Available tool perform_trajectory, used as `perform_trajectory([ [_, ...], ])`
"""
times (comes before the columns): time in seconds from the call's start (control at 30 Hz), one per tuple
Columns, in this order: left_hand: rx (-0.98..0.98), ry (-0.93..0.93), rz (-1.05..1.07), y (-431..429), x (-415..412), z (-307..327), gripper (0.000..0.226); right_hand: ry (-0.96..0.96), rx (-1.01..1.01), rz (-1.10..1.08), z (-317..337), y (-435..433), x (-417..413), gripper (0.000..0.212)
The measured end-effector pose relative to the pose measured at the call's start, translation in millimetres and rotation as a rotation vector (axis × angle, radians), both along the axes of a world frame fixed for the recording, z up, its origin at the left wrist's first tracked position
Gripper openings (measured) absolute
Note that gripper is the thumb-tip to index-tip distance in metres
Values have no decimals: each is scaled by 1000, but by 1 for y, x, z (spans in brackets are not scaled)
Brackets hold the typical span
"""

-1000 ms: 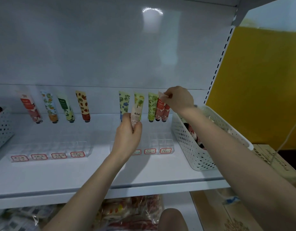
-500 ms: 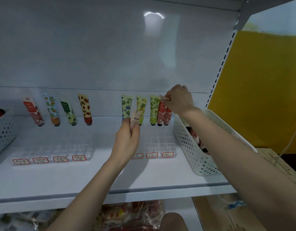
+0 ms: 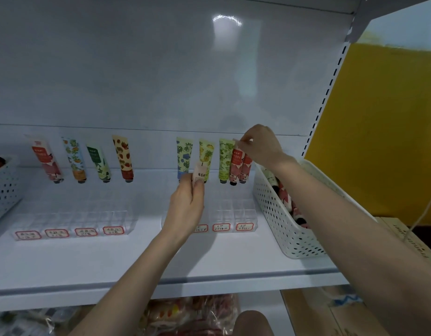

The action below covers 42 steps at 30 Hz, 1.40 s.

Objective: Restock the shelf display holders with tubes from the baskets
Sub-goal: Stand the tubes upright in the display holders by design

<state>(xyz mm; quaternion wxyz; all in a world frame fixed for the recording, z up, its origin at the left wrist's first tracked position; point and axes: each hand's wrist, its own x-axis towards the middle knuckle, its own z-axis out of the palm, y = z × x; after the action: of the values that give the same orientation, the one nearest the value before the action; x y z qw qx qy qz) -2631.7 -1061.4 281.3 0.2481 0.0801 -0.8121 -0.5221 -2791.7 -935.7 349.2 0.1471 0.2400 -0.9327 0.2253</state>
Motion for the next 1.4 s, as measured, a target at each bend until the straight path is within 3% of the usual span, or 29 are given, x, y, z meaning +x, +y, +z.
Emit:
perform_trajectory([
  [0.17,29,7,-18,5,-2,-1,12,10,-2,-37,-4,7,-1,47],
  [0.4,54,-6,-31,11,-5,-1,14,47,-27,5,-8,6,-6,49],
  [0.57,62,8,-23,7,-4,-2,12,62,9,33,-12,2,-8,25],
  [0.7,61,11,-28,7,-5,-3,12,66,11,20,-12,2,-4,25],
  [0.83,64,2,-33,9,-6,-4,13,56,14,2,-13,5,-6,30],
  [0.97,53,1,-34,10,-5,-4,13,84,5,12,-12,3,-1,49],
  [1.17,41,9,-26,7,-6,-2,13,54,-5,40,-12,5,-8,26],
  [1.4,39,15,-34,8,-6,-1,11,32,-5,32,-7,6,-10,23],
])
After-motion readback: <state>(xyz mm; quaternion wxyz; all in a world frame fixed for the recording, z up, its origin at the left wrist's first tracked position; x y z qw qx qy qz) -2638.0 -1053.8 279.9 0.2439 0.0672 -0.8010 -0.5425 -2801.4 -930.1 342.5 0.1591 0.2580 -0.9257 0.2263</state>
